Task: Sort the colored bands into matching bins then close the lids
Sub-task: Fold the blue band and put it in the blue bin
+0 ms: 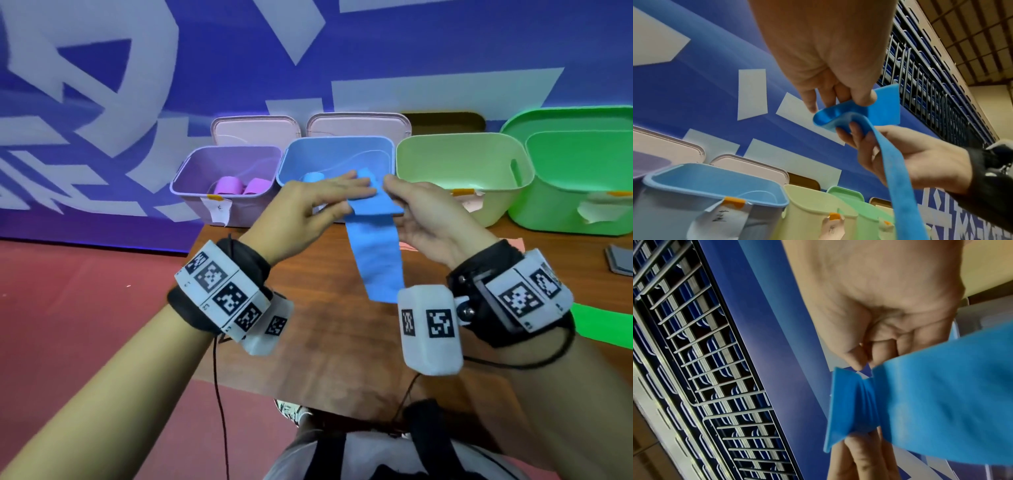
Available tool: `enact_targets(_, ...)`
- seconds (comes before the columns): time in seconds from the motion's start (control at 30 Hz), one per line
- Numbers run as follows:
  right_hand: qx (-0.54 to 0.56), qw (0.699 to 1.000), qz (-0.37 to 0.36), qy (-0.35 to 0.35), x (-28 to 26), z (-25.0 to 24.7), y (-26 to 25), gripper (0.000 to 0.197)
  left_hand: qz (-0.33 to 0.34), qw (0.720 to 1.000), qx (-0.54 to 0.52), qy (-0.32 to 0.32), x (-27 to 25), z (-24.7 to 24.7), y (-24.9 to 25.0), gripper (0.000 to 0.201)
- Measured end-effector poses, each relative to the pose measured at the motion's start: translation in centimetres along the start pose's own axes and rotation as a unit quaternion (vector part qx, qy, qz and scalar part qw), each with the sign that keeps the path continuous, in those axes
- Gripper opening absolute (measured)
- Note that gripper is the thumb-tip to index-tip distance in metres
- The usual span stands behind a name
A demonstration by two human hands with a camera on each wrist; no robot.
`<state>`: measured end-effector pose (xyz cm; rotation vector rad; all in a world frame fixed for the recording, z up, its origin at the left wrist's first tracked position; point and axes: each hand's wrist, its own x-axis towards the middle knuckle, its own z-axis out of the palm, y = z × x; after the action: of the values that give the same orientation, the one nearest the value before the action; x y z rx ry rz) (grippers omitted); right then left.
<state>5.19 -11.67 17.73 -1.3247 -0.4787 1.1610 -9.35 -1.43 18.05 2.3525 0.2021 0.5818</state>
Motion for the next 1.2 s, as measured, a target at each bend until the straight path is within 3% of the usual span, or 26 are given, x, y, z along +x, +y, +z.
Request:
enact_targets(0.13,-0.006,1.0,-0.008,-0.011,0.1,0.5,0.1,0.027,0.028,0.997,0.065,-0.034,-0.7,-0.9,-1.4,0.04)
enact_targets(0.37,0.008,0.999,-0.016,-0.028,0.6,0.9,0.7,0.02,0.046,0.985,0.151,-0.063,-1.5,-1.0,-2.1,0.044)
enact_targets(0.57,0.022,0.999,-0.006,-0.035,0.9,1.2,0.7,0.017,-0.023,0.998,0.058,-0.017,-1.8,-1.0,-1.9,0.042)
enact_targets(0.73,-0.006,0.999,-0.009,-0.042,0.7,1.2,0.9,0.012,-0.024,0.999,0.029,0.012,-1.9,-0.3,-1.3,0.04)
enact_targets(0.87,0.002,0.999,-0.012,-0.05,0.8,1.0,1.1,0.018,0.01,0.994,0.104,-0.045,-2.1,-0.1,-2.2,0.039)
enact_targets(0.97,-0.027,0.997,-0.016,-0.063,0.8,0.8,1.4,0.021,0.017,0.993,0.099,-0.057,-2.0,-0.1,-2.9,0.037)
enact_targets(1.07,-0.033,0.998,-0.025,-0.049,1.0,0.7,1.4,0.022,0.002,0.999,0.052,-0.011,-1.9,-0.1,-2.5,0.031)
enact_targets(1.13,-0.035,0.998,-0.043,-0.023,1.0,0.7,0.7,0.022,-0.05,0.994,-0.031,0.097,-1.6,-0.1,-1.6,0.028)
enact_targets(1.2,-0.056,0.995,-0.077,-0.005,1.1,0.7,-0.2,0.022,-0.139,0.964,-0.12,0.192,-0.7,-0.1,-1.3,0.014)
